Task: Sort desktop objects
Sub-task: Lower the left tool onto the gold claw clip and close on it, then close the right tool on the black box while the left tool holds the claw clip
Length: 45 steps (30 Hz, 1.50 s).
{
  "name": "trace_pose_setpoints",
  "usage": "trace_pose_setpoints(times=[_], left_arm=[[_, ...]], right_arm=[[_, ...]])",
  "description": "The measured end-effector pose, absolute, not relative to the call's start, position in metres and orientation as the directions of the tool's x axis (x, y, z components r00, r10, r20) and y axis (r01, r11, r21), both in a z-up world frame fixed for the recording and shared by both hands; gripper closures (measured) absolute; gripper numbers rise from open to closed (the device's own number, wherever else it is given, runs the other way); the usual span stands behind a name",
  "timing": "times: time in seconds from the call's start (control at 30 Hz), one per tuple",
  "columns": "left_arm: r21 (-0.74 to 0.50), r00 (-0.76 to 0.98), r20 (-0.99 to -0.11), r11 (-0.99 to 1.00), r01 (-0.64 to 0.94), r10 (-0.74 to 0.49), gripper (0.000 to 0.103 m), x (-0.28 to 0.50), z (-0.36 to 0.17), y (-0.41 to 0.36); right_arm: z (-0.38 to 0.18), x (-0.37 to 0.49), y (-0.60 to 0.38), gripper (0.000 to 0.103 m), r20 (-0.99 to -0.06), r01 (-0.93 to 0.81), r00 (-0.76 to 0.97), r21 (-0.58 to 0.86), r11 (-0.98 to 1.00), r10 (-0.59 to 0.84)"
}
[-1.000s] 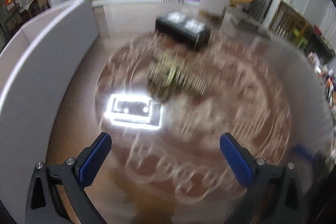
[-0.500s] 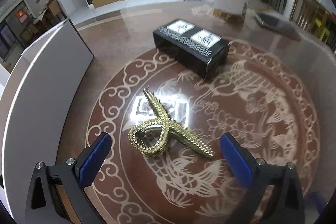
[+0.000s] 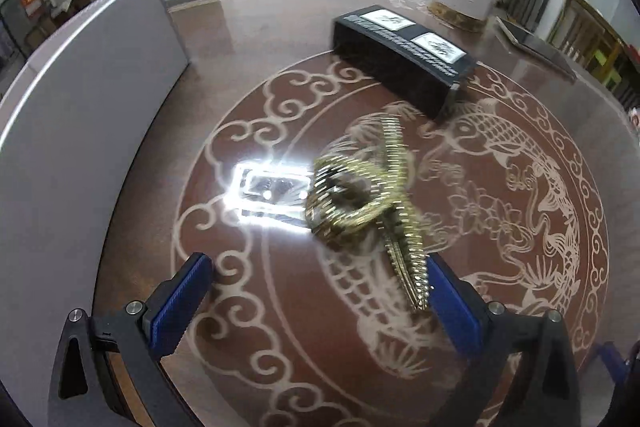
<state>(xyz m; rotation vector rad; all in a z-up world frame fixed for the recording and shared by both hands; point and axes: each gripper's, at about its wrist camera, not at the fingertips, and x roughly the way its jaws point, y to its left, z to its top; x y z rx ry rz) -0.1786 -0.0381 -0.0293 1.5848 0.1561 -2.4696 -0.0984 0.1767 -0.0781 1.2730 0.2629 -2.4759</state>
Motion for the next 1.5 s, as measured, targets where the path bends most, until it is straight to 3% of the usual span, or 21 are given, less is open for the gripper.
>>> trace_pose_setpoints(times=[0.2,0.47,0.7,0.73,0.8,0.83,0.87,0.9,1.1,1.43,1.5], left_arm=[[-0.024,-0.414,-0.907,-0.975,0.221,-0.071,0.0,-0.175,-0.026,-0.047],[0.074,-0.429,-0.898,-0.994,0.078,-0.1,0.0,-0.201,-0.023,-0.026],[0.009,-0.484,-0.874,-0.998,0.058,-0.036,0.0,-0.208,-0.025,-0.04],[0.015,-0.494,-0.868,-0.998,0.067,-0.046,0.001,-0.207,-0.025,-0.042],[0.002,-0.533,-0.845,-0.996,0.092,-0.051,0.031,-0.201,-0.02,-0.047],[0.002,-0.543,-0.838,-0.995,0.099,-0.056,0.038,-0.199,-0.018,-0.049],[0.002,-0.546,-0.836,-0.995,0.102,-0.058,0.052,-0.2,-0.017,-0.05],[0.002,-0.546,-0.836,-0.994,0.106,-0.06,0.056,-0.198,-0.015,-0.051],[-0.026,-0.541,-0.838,-0.985,0.169,-0.071,0.058,-0.169,-0.011,-0.062],[0.008,-0.548,-0.835,-0.998,0.065,-0.042,0.058,-0.089,-0.014,-0.061],[0.019,-0.557,-0.829,-0.998,0.053,-0.045,0.054,-0.08,-0.015,-0.062]], right_arm=[[-0.078,-0.098,0.177,0.0,-0.814,0.383,-0.539,-0.008,-0.924,-0.217],[-0.078,-0.098,0.177,0.0,-0.814,0.383,-0.539,-0.008,-0.924,-0.217],[-0.078,-0.098,0.177,0.0,-0.814,0.383,-0.539,-0.008,-0.924,-0.217],[-0.078,-0.098,0.177,0.0,-0.814,0.383,-0.539,-0.007,-0.924,-0.217],[-0.078,-0.098,0.177,0.0,-0.814,0.383,-0.539,-0.008,-0.924,-0.217],[-0.078,-0.098,0.177,0.0,-0.814,0.383,-0.539,-0.008,-0.924,-0.217],[-0.078,-0.098,0.177,0.0,-0.814,0.383,-0.539,-0.008,-0.924,-0.217],[-0.078,-0.098,0.177,0.0,-0.814,0.383,-0.539,-0.007,-0.924,-0.217],[-0.078,-0.098,0.176,0.0,-0.814,0.383,-0.539,-0.007,-0.924,-0.217],[-0.078,-0.099,0.176,0.0,-0.814,0.384,-0.538,-0.007,-0.923,-0.217],[-0.079,-0.099,0.176,0.0,-0.814,0.384,-0.538,-0.007,-0.923,-0.217]])
